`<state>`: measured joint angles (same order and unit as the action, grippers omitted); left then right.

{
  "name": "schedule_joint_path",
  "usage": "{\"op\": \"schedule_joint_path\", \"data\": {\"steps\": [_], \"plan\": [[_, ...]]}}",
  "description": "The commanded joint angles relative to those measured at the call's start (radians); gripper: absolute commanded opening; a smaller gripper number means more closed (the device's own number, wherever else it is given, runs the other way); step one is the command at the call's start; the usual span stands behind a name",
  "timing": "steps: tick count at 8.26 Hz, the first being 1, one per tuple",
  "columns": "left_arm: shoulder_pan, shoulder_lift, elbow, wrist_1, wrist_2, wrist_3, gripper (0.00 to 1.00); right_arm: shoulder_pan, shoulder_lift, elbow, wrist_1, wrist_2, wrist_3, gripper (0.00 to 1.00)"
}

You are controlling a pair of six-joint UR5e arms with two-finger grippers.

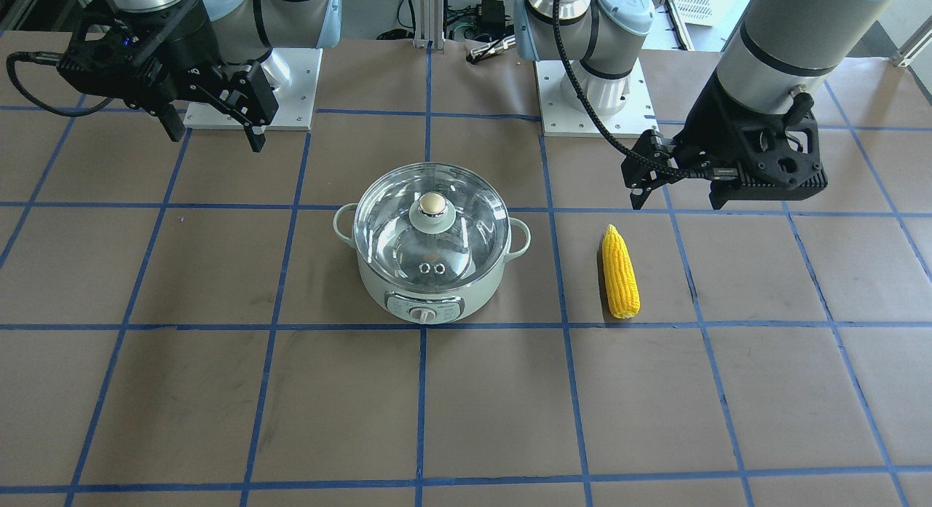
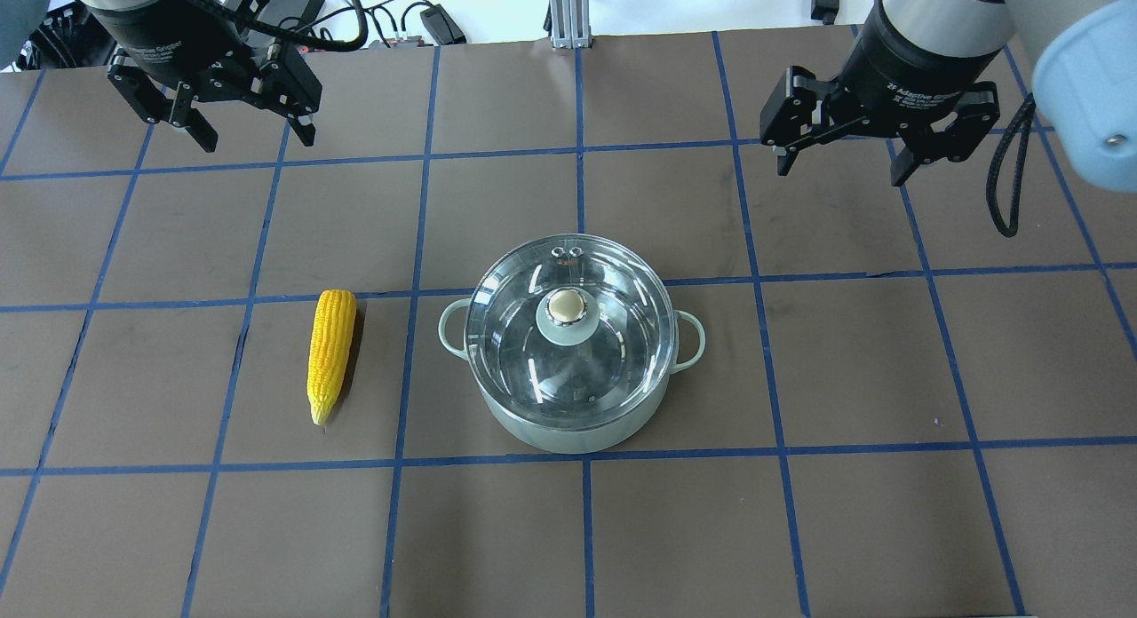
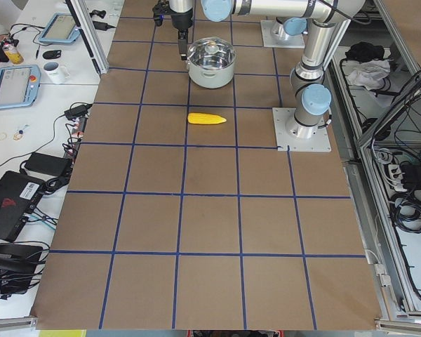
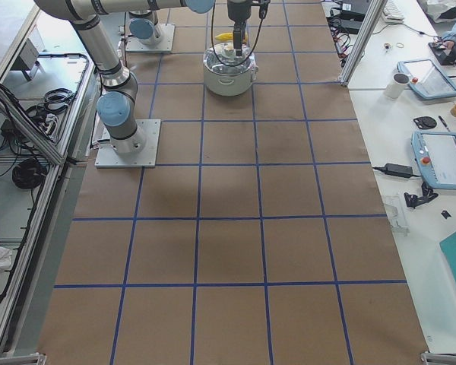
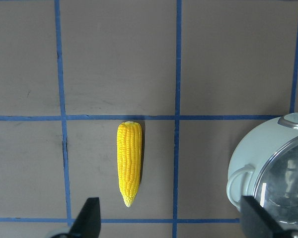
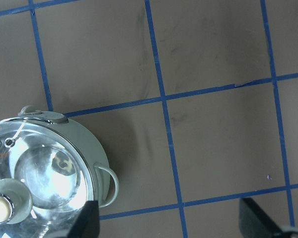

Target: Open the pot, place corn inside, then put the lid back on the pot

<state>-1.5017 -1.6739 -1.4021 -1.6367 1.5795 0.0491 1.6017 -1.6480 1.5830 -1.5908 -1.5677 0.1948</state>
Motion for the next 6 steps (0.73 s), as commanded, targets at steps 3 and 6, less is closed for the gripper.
{"op": "schedule_joint_path", "data": {"steps": [3,6], "plan": [[0.011,-0.01,-0.009,-0.005,-0.001,0.012,1.0,0.001,-0.001,0.002,0.0,0.0,0.0,1.0],[0.02,-0.061,-0.183,0.22,0.005,0.044,1.0,0.0,0.001,0.002,0.021,-0.002,0.0,1.0]]}}
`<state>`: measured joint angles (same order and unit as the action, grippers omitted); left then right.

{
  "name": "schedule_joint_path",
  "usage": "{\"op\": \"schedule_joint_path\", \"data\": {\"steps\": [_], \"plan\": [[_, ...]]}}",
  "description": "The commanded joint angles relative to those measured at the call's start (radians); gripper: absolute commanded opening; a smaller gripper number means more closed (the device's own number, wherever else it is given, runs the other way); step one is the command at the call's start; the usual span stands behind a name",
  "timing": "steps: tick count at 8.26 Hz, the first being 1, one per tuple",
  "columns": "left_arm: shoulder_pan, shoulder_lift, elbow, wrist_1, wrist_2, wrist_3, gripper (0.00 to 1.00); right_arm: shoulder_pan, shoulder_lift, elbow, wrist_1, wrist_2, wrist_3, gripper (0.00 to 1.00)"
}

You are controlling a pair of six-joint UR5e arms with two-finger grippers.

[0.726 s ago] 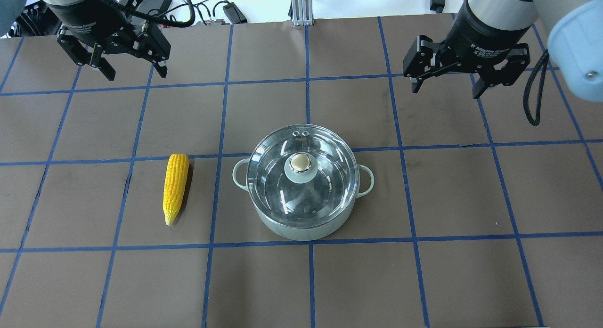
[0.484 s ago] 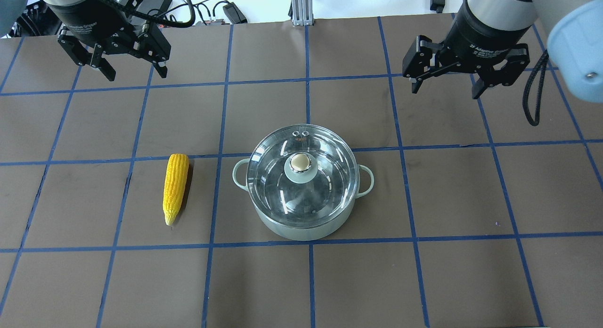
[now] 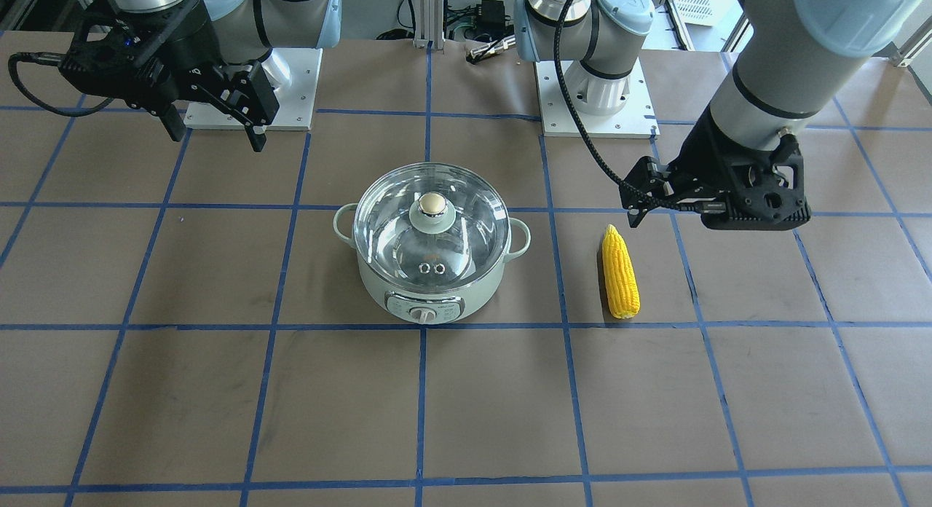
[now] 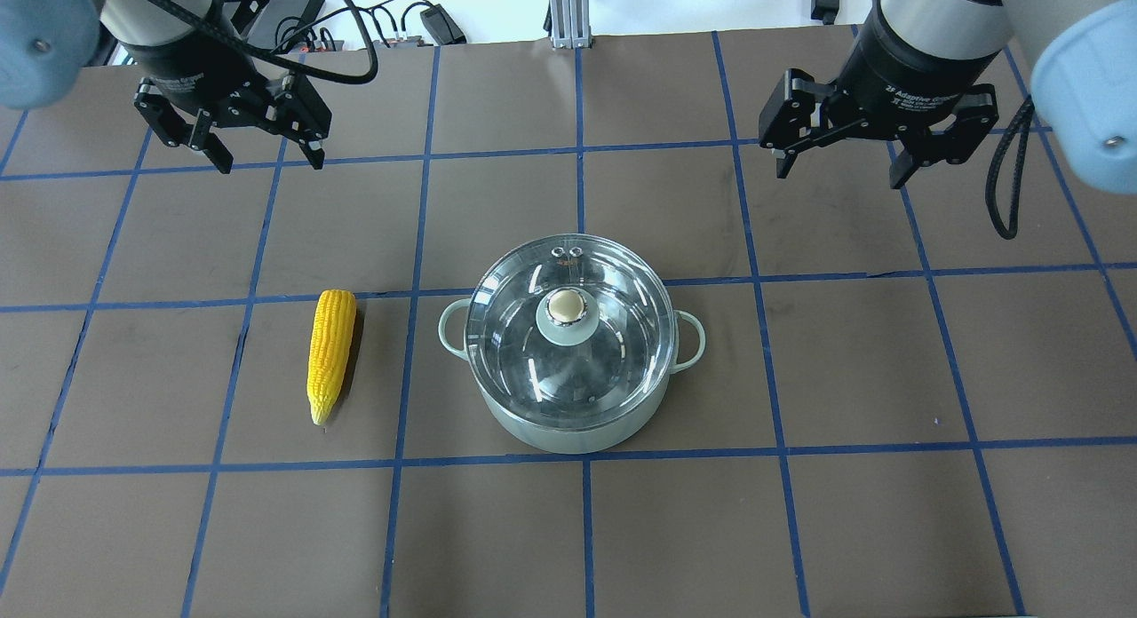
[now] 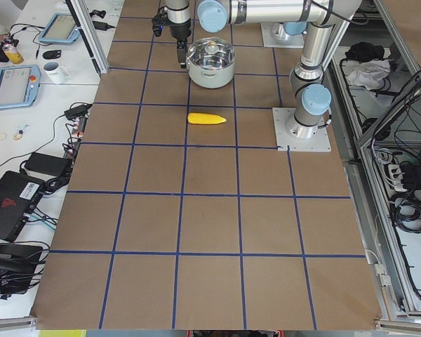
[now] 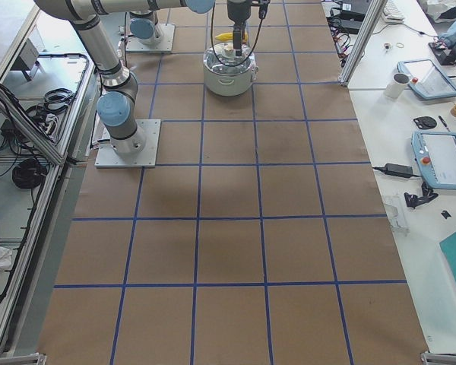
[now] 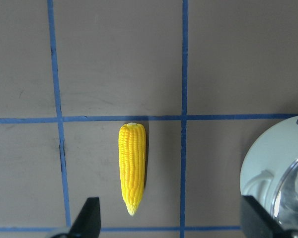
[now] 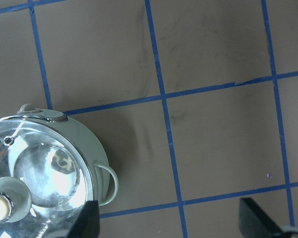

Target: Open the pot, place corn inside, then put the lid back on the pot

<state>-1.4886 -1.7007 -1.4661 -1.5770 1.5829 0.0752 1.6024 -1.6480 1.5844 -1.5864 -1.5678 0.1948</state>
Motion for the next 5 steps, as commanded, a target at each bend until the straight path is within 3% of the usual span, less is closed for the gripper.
{"op": "schedule_joint_path", "data": {"steps": [1,4,5], "plan": [[0.01,-0.056,-0.184,0.239,0.003,0.04,1.0,-0.001,0.001,0.0,0.028,-0.001,-0.002,1.0],[0.016,-0.08,-0.281,0.249,0.009,0.097,1.0,0.031,0.037,0.003,0.0,0.034,0.015,1.0],[0.025,-0.095,-0.305,0.249,0.044,0.089,1.0,0.088,0.081,0.002,-0.07,0.038,0.027,1.0]]}}
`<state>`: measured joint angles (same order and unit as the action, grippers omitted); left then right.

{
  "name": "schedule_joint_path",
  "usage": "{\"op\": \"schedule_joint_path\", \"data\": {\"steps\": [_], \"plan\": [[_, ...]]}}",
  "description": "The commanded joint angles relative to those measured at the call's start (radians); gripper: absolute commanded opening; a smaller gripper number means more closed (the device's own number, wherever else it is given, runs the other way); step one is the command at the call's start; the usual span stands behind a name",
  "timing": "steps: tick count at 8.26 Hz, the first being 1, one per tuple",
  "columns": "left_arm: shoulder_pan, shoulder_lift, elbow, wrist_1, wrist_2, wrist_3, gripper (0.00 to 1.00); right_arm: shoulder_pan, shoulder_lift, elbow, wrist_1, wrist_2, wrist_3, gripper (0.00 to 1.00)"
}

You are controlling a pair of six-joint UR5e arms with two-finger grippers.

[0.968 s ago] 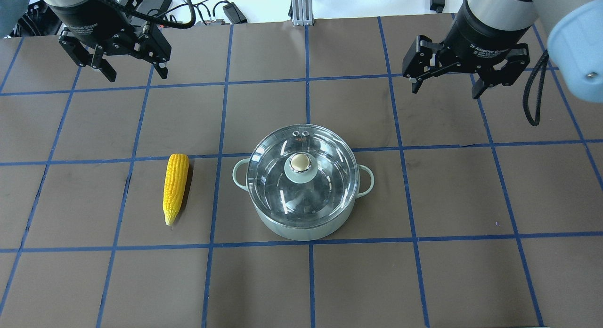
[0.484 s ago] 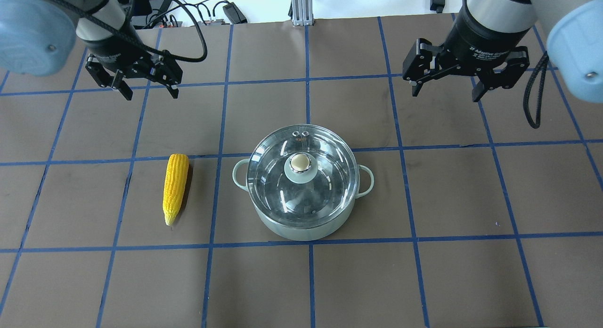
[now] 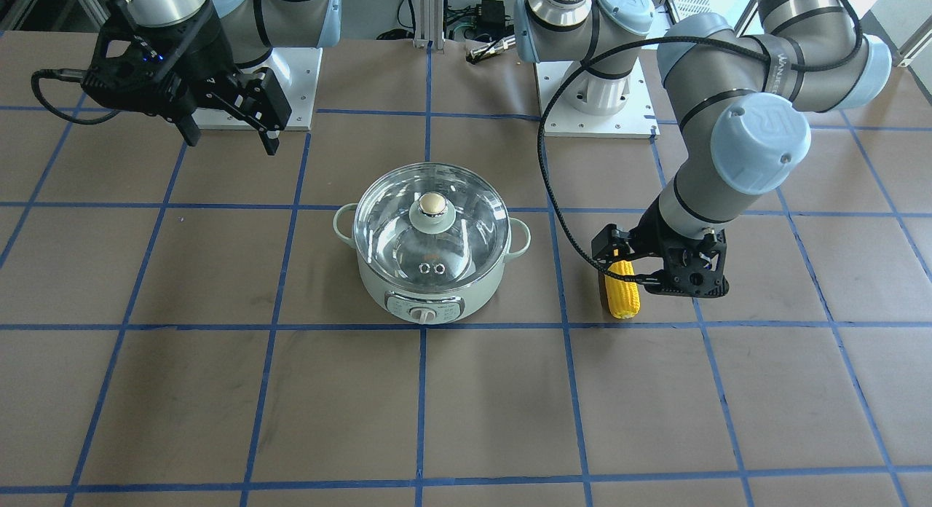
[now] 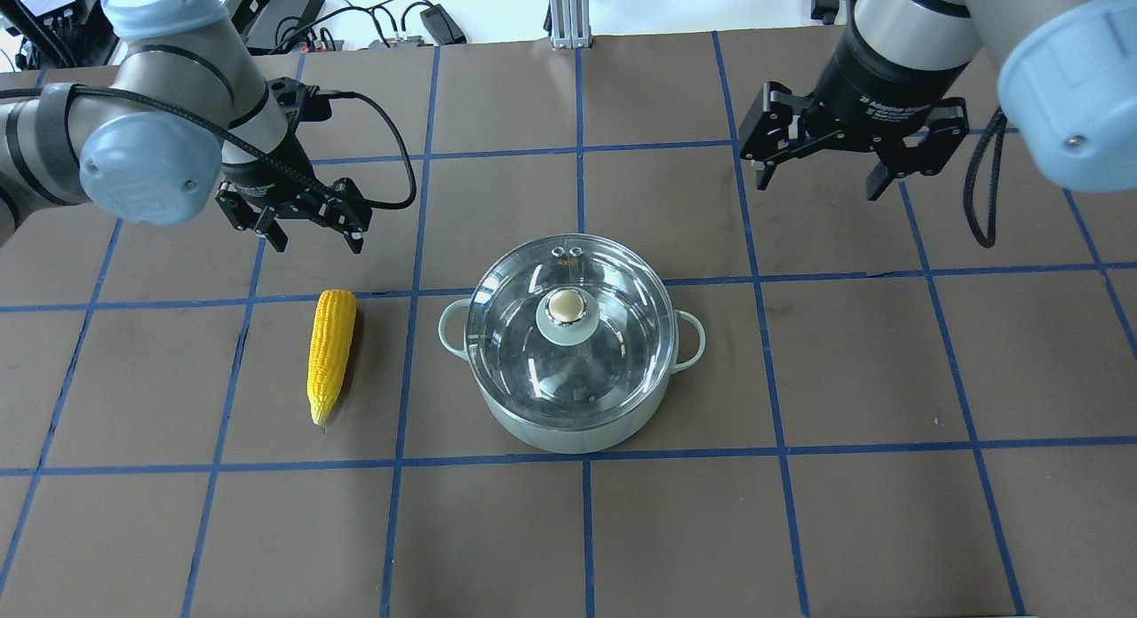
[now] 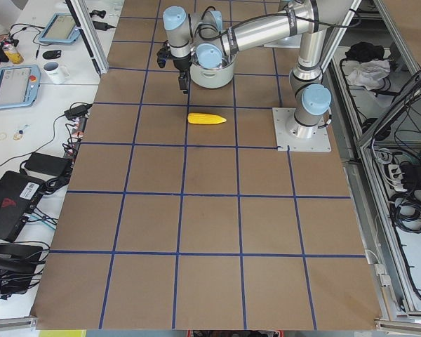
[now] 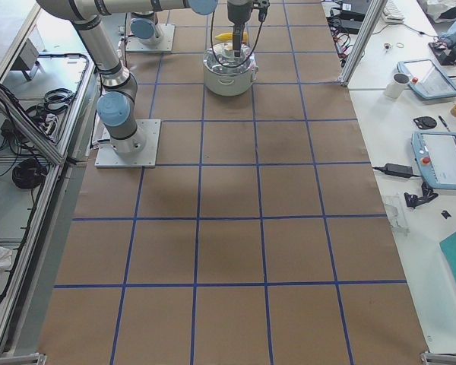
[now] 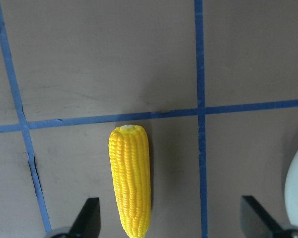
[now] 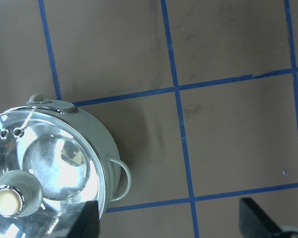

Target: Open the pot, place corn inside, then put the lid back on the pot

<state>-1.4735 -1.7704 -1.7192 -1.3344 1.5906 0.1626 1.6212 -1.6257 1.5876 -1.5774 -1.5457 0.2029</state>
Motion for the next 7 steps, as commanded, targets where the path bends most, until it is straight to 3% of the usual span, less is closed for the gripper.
{"op": "schedule_joint_path", "data": {"steps": [1,4,7], "plan": [[0.048,-0.044,-0.071,0.009,0.041,0.017,1.0,0.177,0.111,-0.011,-0.137,0.015,0.144,1.0],[0.088,-0.093,-0.086,0.014,0.035,0.031,1.0,0.398,0.264,-0.006,-0.303,0.015,0.332,1.0],[0.088,-0.131,-0.152,0.063,0.035,0.031,1.0,0.424,0.296,0.054,-0.305,-0.002,0.352,0.96]]}}
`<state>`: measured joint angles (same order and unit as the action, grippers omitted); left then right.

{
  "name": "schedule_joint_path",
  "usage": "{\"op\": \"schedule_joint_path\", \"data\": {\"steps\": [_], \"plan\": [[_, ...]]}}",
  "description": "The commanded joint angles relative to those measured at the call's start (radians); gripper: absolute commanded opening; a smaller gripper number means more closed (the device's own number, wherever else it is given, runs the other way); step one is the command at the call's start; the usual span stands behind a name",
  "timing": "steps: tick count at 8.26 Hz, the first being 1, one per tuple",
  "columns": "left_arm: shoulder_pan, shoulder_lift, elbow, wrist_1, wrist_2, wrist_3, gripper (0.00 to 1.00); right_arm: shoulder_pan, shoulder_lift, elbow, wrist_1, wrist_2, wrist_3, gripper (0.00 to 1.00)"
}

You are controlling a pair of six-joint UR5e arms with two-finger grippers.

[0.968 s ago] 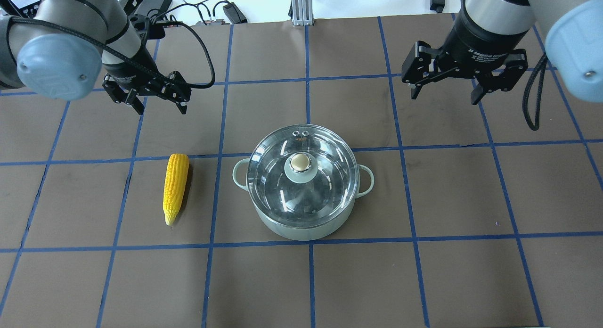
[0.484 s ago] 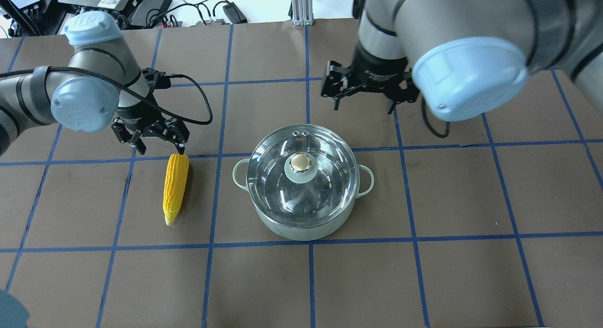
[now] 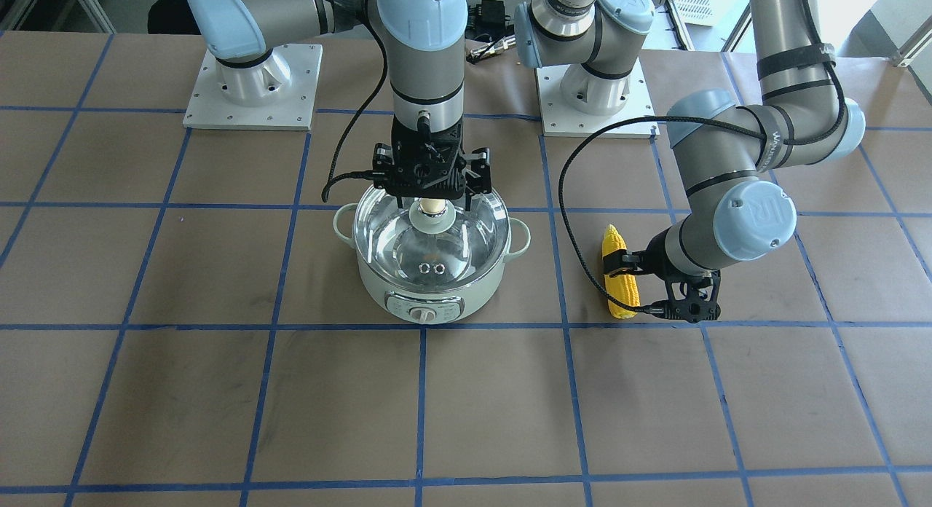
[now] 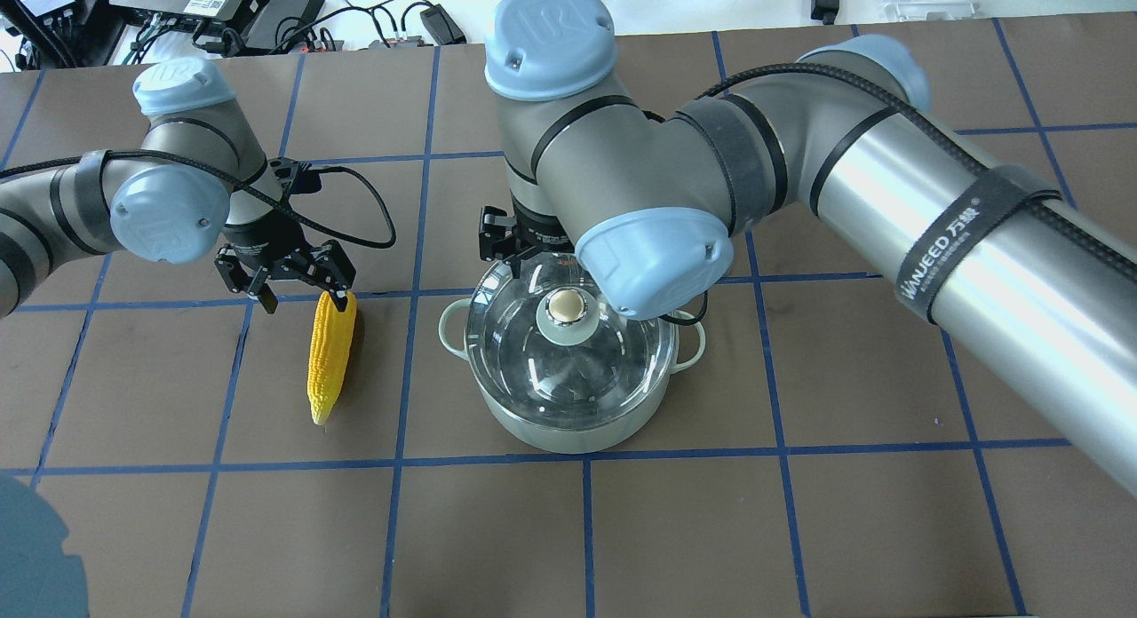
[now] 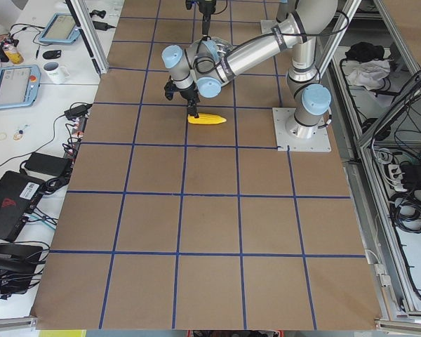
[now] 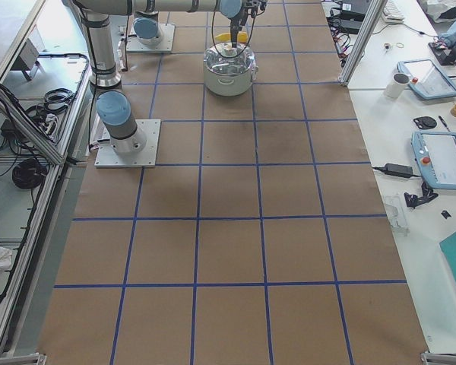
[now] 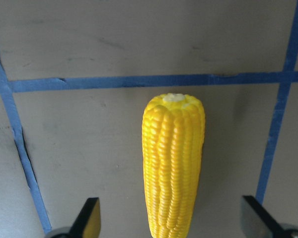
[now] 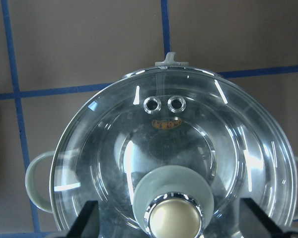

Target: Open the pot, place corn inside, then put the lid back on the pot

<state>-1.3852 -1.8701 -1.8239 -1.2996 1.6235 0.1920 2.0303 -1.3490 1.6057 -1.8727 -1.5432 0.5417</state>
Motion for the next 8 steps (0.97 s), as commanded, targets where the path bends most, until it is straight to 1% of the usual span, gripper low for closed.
{"op": "schedule_joint_path", "data": {"steps": [1,2,4,5,6,7,8], "plan": [[0.0,-0.059,-0.057,0.042,-0.002,0.001,1.0,0.014,0.019,0.057,-0.008,-0.003,0.017,0.95],[0.0,-0.066,-0.058,0.06,-0.002,0.0,1.0,0.014,0.016,0.069,-0.006,-0.002,0.02,0.95],[0.0,-0.09,-0.058,0.059,-0.011,0.0,1.0,0.014,0.017,0.069,-0.011,0.003,0.021,0.88],[0.0,-0.092,-0.058,0.059,-0.01,0.003,0.83,0.014,0.017,0.069,-0.013,0.005,0.023,0.82],[0.0,-0.092,-0.057,0.059,-0.005,0.006,0.44,0.013,0.017,0.068,-0.017,0.006,0.023,0.7],[0.0,-0.089,-0.055,0.054,-0.008,-0.011,0.0,0.014,0.017,0.068,-0.016,-0.003,0.017,0.58],[0.0,-0.078,-0.051,0.048,-0.01,-0.011,0.0,0.011,0.011,0.065,-0.014,-0.005,0.012,0.48]]}}
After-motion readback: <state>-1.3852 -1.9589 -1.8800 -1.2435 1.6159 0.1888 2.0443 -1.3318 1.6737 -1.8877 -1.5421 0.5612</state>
